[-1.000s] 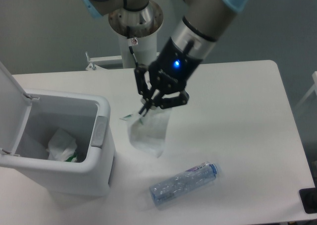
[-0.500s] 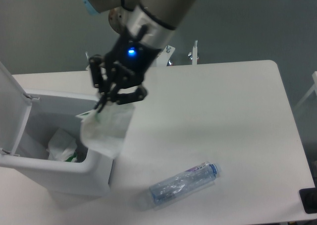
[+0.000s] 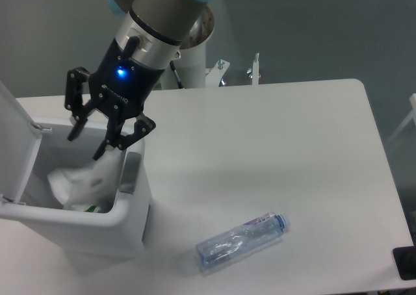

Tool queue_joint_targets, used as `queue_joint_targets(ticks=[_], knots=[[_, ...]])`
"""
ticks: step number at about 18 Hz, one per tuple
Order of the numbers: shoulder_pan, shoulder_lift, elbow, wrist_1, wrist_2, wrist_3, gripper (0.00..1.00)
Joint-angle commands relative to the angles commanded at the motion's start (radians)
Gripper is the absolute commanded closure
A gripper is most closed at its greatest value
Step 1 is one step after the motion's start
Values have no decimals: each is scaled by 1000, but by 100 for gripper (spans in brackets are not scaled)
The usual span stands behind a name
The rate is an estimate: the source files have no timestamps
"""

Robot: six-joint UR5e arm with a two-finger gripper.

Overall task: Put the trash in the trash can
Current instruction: 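Open the gripper to drop the bag into the trash can, then move the gripper down over the clear water bottle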

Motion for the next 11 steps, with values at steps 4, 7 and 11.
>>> queue_joint_targets(ticks=[4, 7, 11], knots=[[60, -57, -14, 161, 6, 2, 0], [121, -116, -9, 207, 9, 14, 0], [156, -189, -3, 224, 95, 110, 0]])
